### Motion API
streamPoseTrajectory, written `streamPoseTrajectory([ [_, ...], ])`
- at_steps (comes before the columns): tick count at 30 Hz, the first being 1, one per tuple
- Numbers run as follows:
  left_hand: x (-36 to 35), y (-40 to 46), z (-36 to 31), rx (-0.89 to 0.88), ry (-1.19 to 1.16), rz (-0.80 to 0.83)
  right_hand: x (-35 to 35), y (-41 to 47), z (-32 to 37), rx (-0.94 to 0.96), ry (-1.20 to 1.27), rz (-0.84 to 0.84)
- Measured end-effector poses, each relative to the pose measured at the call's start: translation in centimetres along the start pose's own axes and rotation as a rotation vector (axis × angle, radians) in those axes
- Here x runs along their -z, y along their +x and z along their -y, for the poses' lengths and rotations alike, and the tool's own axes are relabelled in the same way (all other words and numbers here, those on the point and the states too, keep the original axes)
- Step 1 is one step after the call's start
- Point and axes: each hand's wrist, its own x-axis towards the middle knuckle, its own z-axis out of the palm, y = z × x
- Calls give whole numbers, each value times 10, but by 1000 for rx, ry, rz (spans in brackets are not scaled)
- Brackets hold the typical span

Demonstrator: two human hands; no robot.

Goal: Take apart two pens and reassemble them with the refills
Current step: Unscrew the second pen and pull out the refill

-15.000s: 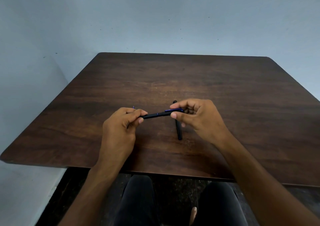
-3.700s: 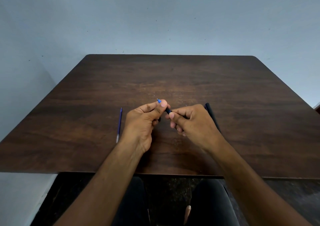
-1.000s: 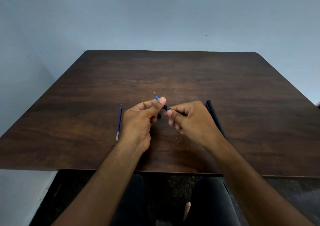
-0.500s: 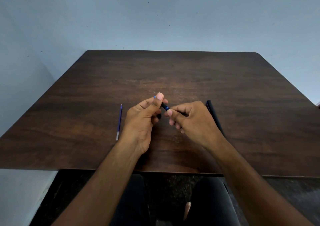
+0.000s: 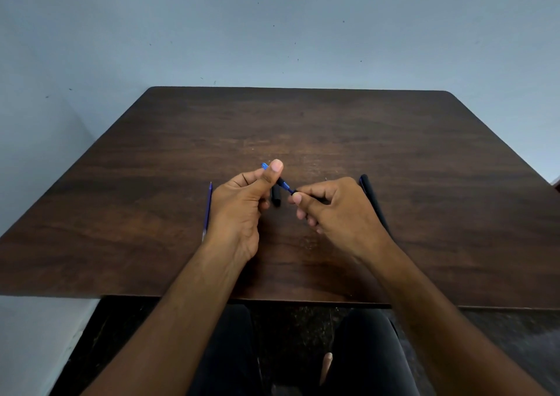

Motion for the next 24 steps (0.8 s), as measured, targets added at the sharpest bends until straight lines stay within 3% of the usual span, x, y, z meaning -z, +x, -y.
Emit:
streamPoseTrajectory([
  [9,-1,-2,1,-12,16,17,-1,-2,2,10,85,-44],
  [19,0,2,-14,-62,-4,-94,0,-3,-1,-79,133,-56],
  [24,14,10,-22,-139,311,-106,4,-5,-2,-94,124,-87],
])
